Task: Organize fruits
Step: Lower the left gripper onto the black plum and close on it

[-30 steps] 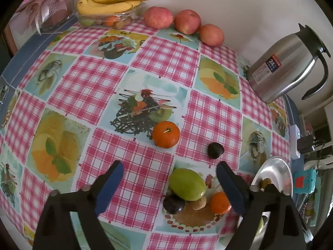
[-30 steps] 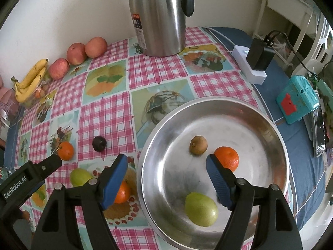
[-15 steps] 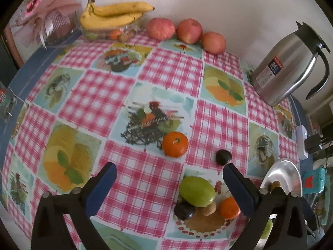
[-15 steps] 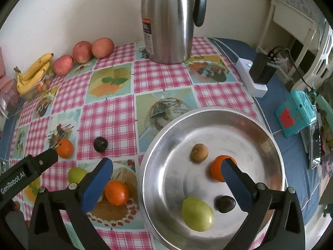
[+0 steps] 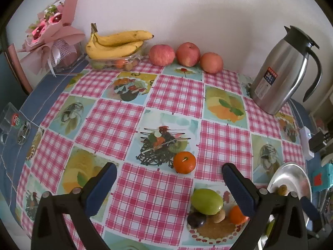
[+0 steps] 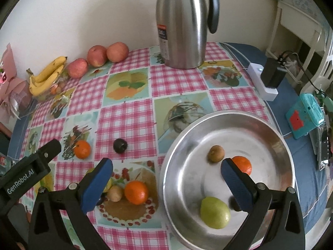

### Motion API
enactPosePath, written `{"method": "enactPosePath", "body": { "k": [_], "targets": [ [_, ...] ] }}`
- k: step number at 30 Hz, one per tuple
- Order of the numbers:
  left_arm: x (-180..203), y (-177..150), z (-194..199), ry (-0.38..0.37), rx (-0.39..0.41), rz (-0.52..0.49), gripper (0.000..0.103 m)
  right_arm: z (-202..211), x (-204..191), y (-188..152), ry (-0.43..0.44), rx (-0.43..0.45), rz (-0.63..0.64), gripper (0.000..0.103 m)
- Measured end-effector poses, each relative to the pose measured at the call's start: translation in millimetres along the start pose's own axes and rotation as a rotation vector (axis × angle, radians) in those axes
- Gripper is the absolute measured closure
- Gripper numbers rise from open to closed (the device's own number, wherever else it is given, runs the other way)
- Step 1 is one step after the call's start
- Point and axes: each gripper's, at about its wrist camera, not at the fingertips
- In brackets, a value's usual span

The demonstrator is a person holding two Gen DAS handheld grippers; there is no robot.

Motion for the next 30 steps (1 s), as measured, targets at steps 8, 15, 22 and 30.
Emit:
{"method": "enactPosePath", "body": {
  "k": [8,15,22,30],
  "targets": [
    [-23,-5,4,0.002,-0.021,0.048,0.0,-3,-24,-15,0.023,-0.043,0.036,0.0],
    [-53,-12,4,0.071,-0.027,0.082,0.0,0,-44,-24,0.023,-0.05,0.064,0.0],
    [-67,-17,8,0.072,-0.022,0.107,0.0,5,-61,-33,0.045,-0.041,0.072,0.0],
    [-66,-15,8,0.063,-0.008,0.11,0.0,8,-68,-34,0.075,-0.03,0.099,0.0]
  ]
}}
Point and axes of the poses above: each gripper's, at about its wrist camera, not at the fingertips, and z roughly against the way its jaws point, x to its right, y to its top, and after that the axes turned 6 degrees about -y, right-handed
